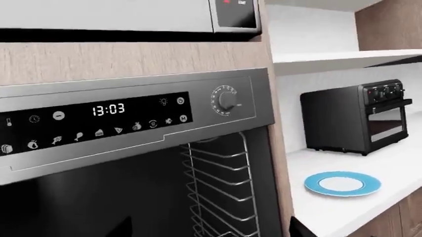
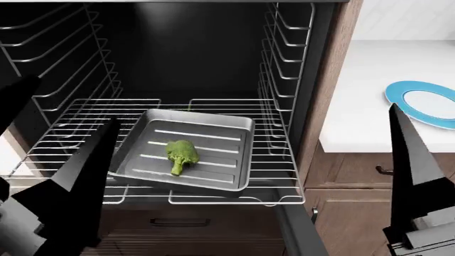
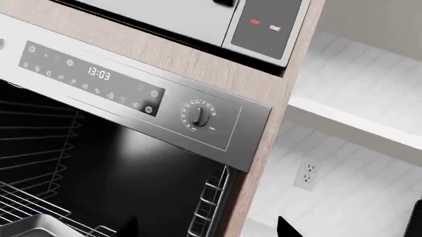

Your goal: Place the broccoli on the rack of the oven.

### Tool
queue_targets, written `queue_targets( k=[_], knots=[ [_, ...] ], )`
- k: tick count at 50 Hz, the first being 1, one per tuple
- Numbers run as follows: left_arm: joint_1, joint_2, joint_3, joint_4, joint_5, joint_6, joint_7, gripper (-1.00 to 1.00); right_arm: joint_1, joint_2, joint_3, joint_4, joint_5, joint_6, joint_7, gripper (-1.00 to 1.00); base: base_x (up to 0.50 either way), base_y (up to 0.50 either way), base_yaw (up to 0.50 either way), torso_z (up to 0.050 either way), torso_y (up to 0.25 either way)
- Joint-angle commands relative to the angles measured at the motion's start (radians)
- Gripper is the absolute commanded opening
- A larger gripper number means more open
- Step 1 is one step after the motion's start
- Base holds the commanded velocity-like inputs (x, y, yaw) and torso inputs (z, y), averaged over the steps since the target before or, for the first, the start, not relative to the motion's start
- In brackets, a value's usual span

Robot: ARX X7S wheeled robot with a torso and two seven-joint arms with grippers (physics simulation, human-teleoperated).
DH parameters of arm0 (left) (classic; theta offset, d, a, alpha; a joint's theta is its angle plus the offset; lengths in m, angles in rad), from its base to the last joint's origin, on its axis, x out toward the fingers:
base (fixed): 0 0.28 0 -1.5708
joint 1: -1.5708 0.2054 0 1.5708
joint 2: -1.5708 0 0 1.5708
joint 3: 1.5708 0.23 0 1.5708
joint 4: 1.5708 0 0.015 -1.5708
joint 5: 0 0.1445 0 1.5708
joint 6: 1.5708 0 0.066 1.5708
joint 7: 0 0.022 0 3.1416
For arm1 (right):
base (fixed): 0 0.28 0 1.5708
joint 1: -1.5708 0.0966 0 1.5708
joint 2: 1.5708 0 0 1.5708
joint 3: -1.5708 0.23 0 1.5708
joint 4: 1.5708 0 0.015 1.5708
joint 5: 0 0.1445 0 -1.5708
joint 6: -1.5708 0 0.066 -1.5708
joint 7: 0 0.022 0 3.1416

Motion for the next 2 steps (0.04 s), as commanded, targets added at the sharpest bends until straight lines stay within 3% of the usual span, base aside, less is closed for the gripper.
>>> queue_targets(
  k=[1,2],
  knots=[
    [-0.003,0.03,-0.212,0.018,-0.157,-0.049,-0.012,1.0,0.114,-0.012,-0.015,-0.001,0.03,-0.015,0.003,1.0,0.0,0.0,0.0,0.0,0.0],
    [-0.012,0.038,-0.212,0.023,-0.152,-0.06,-0.002,1.0,0.1,-0.031,0.002,-0.001,0.028,0.0,0.003,1.0,0.0,0.0,0.0,0.0,0.0]
  ],
)
